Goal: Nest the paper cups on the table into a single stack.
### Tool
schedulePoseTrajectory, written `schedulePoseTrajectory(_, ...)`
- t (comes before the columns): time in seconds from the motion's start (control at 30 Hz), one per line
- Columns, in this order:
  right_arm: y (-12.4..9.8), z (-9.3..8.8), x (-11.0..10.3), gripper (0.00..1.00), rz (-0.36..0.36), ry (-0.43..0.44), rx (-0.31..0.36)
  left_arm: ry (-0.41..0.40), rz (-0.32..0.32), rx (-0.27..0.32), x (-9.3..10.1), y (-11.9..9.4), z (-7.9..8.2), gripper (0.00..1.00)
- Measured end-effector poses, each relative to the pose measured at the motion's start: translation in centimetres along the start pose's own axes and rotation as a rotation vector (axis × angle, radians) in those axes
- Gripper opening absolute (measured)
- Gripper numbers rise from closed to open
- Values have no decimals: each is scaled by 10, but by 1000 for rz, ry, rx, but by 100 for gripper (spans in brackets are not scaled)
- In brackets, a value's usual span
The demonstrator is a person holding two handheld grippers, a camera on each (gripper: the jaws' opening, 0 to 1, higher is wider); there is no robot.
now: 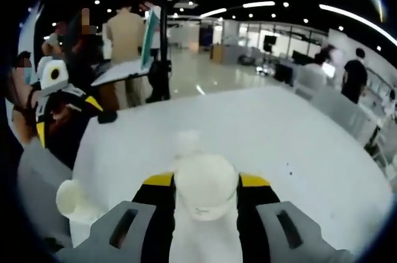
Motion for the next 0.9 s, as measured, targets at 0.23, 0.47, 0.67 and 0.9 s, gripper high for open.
schedulePoseTrajectory(0.23,-46,18,-18,35,-37,3,53,15,-41,-18,16,-1,2,90)
schedulePoseTrajectory(0.47,-66,35,-36,35,-80,22,106,7,-73,-22,17,-1,9,90)
schedulePoseTrajectory(0.67,-80,37,-50,35,-106,43,118,1,-94,-20,19,2,15,90)
schedulePoseTrajectory(0.9,-96,45,-56,35,-135,59,151,-2,-108,-33,18,6,15,89)
Point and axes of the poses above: the point that each gripper's makers call its tool centre point, and the gripper's own axes: y roughly forward along the fingers, x roughly to its right, z roughly out of its top, the point moved 7 cm from there along -y, roughly backward along the fingers, and after that the axes turned 13 degrees about -y, right-handed, at the moved point
